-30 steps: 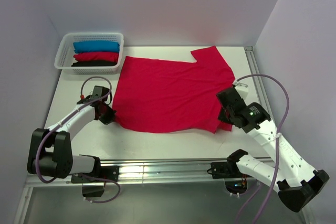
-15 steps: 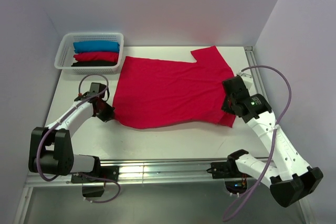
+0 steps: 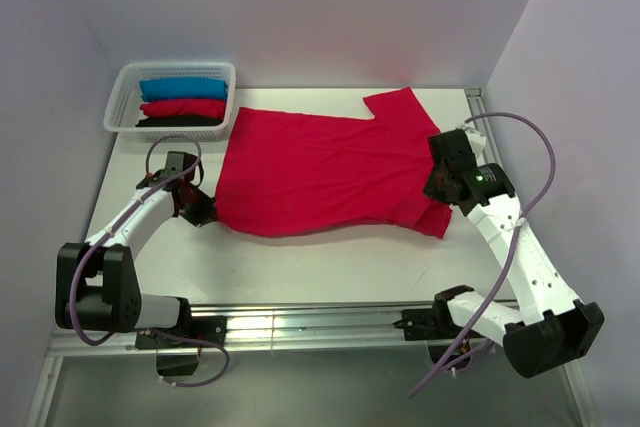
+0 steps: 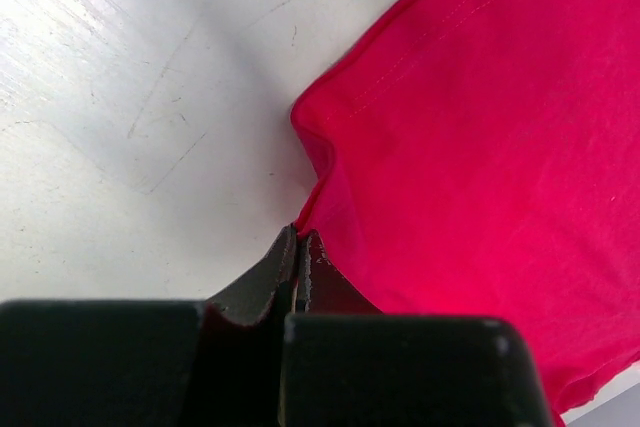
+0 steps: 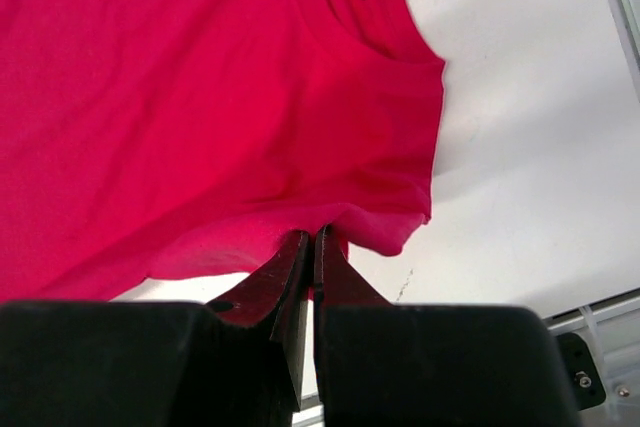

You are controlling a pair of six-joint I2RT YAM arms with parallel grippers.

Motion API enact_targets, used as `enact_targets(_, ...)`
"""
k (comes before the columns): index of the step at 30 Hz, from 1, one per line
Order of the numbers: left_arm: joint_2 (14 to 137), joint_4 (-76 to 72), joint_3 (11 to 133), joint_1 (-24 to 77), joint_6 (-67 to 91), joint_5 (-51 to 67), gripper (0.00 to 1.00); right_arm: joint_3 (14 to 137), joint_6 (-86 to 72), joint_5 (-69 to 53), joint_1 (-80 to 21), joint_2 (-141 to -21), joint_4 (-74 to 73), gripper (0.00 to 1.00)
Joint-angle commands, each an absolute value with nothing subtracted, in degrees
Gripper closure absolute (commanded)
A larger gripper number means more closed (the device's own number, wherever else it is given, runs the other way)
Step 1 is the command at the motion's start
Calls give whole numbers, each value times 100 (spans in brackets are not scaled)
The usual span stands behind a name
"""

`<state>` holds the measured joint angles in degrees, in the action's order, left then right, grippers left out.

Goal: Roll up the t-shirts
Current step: Fold the tshirt

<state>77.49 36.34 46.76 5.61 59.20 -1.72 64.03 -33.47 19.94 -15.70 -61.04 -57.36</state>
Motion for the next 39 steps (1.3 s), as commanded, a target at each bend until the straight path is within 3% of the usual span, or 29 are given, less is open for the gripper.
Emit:
enact_targets(1,7734,3674,4922,510,5810,-123,100,6802,-3261,2101,-1442,-6170,-5494,100)
enact_targets(39,8824,3498,6222,220,5608,61,100,7101,-3305,2268,-800,-7259,-4992,100)
